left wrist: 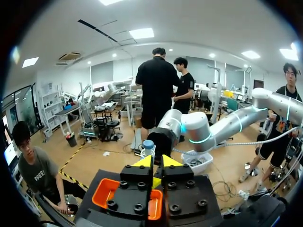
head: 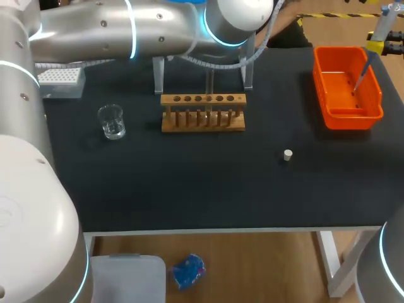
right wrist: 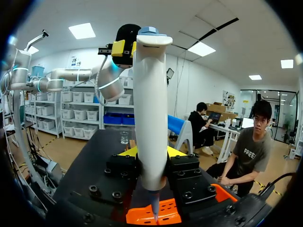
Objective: Invert the test tube, pick up the pipette, mount the tip to pipette, aspirate from beaker and dispense into the tube, eject the tip, return the pipette, and cap with the stopper.
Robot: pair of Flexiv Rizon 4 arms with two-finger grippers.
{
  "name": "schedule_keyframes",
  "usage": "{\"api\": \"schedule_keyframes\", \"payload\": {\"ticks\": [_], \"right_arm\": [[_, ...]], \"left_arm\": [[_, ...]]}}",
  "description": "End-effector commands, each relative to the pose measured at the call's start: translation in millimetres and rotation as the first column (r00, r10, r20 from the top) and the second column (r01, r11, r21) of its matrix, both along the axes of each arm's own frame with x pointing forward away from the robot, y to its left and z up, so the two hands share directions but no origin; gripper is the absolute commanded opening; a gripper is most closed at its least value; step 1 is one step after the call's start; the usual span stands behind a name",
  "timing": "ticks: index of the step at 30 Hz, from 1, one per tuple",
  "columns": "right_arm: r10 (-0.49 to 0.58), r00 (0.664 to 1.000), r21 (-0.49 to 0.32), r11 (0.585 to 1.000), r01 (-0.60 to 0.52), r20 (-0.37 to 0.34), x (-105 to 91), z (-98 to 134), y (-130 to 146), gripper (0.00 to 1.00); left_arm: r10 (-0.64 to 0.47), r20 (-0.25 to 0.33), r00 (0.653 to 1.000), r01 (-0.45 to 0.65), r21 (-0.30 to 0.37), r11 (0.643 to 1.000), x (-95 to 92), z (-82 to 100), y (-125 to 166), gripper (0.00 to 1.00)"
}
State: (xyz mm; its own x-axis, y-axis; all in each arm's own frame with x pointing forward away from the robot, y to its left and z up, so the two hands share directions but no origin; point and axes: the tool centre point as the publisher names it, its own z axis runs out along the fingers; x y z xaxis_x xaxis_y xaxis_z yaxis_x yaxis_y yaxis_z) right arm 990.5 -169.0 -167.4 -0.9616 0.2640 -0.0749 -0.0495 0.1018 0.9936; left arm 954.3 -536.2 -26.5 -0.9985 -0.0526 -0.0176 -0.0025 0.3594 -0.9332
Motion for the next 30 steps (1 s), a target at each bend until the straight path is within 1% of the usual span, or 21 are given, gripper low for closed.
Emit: {"api": "schedule_keyframes", "payload": {"ticks": [1, 12, 22, 30], "right_arm": [[-0.001, 1.0, -0.001, 1.0, 0.001, 0.0, -0.4, 0.4, 0.1, 0.0], [-0.001, 1.0, -0.001, 1.0, 0.001, 0.0, -0.4, 0.4, 0.1, 0.0], [-0.001, 1.0, -0.001, 1.0, 0.001, 0.0, -0.4, 0.4, 0.1, 0.0], [-0.001, 1.0, -0.001, 1.0, 0.001, 0.0, -0.4, 0.4, 0.1, 0.0]], "left_arm": [[0.0, -0.004, 1.0, 0.0, 0.016, 1.0, 1.6, -1.7, -3.7, 0.0], [-0.018, -0.006, 1.0, 0.018, 0.009, 1.0, 13.4, -3.2, -19.6, 0.0], [-0.043, -0.011, 0.999, 0.043, -0.005, 0.999, 17.6, -8.8, -31.7, 0.0], [-0.071, -0.012, 0.997, 0.071, -0.016, 0.997, 20.2, -14.1, -33.9, 0.0]]}}
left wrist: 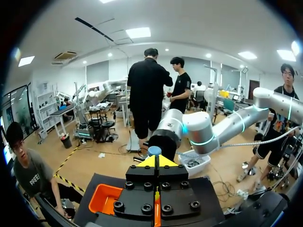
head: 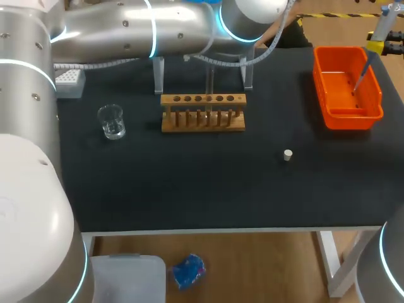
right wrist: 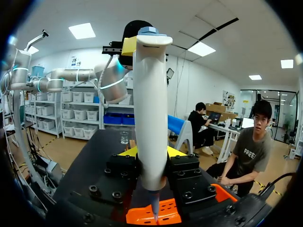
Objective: Invert the test tube, pick up the pipette, mount the tip to pipette, aspirate from beaker and dispense into the tube, eject the tip, return the pipette, and cap with the stopper.
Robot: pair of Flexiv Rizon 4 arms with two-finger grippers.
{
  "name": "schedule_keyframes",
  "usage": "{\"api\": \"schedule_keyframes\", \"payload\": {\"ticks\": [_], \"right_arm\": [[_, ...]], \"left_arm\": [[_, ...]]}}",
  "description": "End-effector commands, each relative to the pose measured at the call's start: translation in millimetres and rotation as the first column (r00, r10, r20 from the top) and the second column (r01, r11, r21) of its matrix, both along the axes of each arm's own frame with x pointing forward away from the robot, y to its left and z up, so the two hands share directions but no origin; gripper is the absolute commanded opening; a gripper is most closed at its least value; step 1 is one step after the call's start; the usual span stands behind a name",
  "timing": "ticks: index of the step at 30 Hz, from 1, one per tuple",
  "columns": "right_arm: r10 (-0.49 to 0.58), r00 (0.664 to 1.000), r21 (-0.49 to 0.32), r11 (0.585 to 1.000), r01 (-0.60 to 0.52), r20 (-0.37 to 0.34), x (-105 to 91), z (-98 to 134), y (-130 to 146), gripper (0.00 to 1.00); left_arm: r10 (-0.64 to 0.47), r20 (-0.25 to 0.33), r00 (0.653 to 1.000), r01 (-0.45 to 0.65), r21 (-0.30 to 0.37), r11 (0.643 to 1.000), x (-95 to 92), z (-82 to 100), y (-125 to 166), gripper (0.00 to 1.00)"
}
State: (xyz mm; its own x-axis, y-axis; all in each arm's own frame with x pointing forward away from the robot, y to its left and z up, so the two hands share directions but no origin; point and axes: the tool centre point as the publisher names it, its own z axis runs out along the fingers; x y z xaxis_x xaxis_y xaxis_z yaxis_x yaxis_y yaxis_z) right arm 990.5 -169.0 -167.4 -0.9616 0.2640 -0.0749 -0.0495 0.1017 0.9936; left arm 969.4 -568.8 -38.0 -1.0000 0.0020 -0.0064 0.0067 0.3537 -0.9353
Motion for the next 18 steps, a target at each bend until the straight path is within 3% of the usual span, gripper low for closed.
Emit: {"api": "schedule_keyframes", "payload": {"ticks": [1, 18], "right_arm": [[-0.001, 1.0, -0.001, 1.0, 0.001, 0.0, -0.4, 0.4, 0.1, 0.0], [-0.001, 1.0, -0.001, 1.0, 0.001, 0.0, -0.4, 0.4, 0.1, 0.0]], "left_arm": [[-0.025, 0.002, 1.0, 0.025, -0.017, 1.0, 5.5, -2.9, -1.1, 0.0], [-0.046, -0.007, 0.999, 0.046, -0.02, 0.999, 9.8, -6.3, -2.5, 0.0]]}}
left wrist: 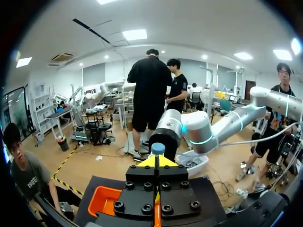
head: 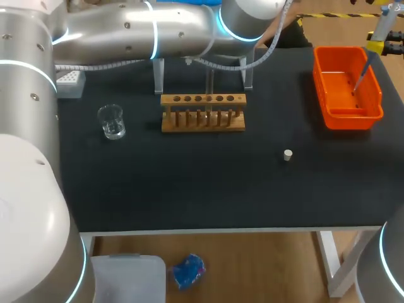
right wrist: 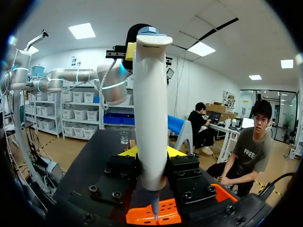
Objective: Invert the test tube, pick up the pipette, mount the tip to pipette, aspirate from beaker and dispense into the tube, eject the tip, return the pipette, and cap with the stopper.
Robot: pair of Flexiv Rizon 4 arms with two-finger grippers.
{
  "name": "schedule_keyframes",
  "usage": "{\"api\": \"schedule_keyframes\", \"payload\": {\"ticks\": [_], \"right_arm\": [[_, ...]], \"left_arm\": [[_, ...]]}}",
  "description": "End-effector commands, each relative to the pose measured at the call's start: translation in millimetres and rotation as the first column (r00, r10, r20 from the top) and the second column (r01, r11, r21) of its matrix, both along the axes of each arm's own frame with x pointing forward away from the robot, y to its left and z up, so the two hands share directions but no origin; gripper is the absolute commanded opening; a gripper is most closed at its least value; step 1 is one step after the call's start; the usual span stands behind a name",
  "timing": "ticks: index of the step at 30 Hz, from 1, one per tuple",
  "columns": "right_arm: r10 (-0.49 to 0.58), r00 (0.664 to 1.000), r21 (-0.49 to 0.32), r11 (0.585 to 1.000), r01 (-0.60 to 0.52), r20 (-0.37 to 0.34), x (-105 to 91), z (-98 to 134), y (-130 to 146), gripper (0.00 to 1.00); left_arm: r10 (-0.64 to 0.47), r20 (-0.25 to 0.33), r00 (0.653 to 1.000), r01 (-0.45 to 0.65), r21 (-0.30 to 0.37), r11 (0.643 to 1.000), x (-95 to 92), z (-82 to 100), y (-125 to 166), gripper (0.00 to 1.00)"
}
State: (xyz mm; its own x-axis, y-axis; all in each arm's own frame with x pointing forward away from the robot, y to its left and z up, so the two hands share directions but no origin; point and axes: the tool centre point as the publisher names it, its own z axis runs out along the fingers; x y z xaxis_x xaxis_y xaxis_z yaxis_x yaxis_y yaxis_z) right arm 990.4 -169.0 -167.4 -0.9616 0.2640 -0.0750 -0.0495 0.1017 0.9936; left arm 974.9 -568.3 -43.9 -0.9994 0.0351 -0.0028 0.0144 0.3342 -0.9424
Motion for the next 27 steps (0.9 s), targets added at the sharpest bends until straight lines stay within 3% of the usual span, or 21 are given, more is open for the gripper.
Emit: {"api": "schedule_keyframes", "payload": {"ticks": [1, 27], "right_arm": [[-0.001, 1.0, -0.001, 1.0, 0.001, 0.0, -0.4, 0.4, 0.1, 0.0], [-0.001, 1.0, -0.001, 1.0, 0.001, 0.0, -0.4, 0.4, 0.1, 0.0]], "left_arm": [[-0.014, -0.004, 1.0, 0.014, 0.0, 1.0, 4.5, -0.7, -3.4, 0.0], [-0.033, -0.021, 0.999, 0.033, -0.012, 0.999, 2.4, -11.6, -7.6, 0.0]]}}
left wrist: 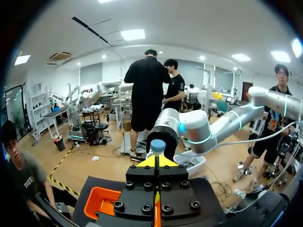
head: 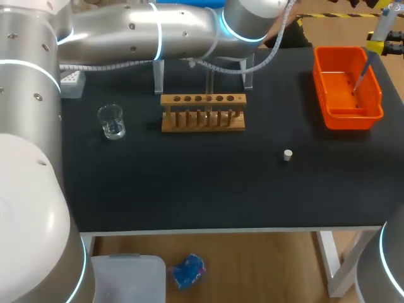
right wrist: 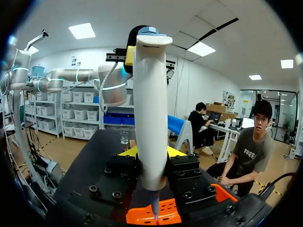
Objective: Invert the test tube, pick up the pipette, mount the tip to pipette, aspirate from beaker and dispense into the tube, eject the tip, return the pipette, and cap with the stopper.
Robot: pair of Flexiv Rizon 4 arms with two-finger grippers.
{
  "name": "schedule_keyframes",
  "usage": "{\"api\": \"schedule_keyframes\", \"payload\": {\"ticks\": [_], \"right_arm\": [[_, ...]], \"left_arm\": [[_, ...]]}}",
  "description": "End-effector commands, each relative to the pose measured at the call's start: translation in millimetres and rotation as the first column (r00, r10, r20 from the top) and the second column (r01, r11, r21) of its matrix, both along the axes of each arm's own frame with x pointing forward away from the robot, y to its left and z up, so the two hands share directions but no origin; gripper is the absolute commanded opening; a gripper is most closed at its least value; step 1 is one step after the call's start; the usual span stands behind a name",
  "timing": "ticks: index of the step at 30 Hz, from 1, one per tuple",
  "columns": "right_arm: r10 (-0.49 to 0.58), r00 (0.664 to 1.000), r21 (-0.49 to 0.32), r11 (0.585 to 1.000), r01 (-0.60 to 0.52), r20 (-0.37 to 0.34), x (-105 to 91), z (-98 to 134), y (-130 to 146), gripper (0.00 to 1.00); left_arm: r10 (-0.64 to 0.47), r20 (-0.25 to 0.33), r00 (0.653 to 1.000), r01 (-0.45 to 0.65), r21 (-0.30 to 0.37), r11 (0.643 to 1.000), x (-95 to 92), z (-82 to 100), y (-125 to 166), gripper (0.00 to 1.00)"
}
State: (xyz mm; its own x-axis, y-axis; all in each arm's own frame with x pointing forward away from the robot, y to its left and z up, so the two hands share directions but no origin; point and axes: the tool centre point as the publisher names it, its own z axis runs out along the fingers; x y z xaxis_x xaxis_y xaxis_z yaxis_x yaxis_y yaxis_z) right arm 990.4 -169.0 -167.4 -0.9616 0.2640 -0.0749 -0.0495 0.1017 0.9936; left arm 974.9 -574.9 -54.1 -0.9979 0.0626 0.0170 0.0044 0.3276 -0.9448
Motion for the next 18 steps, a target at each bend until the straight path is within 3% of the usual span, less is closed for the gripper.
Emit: {"api": "schedule_keyframes", "payload": {"ticks": [1, 18], "right_arm": [[-0.001, 1.0, -0.001, 1.0, 0.001, 0.0, -0.4, 0.4, 0.1, 0.0], [-0.001, 1.0, -0.001, 1.0, 0.001, 0.0, -0.4, 0.4, 0.1, 0.0]], "left_arm": [[-0.005, -0.001, 1.0, 0.005, -0.005, 1.0, 2.4, -1.4, -1.0, 0.0], [-0.01, -0.006, 1.0, 0.01, -0.002, 1.0, 1.1, -8.2, -4.2, 0.0]]}}
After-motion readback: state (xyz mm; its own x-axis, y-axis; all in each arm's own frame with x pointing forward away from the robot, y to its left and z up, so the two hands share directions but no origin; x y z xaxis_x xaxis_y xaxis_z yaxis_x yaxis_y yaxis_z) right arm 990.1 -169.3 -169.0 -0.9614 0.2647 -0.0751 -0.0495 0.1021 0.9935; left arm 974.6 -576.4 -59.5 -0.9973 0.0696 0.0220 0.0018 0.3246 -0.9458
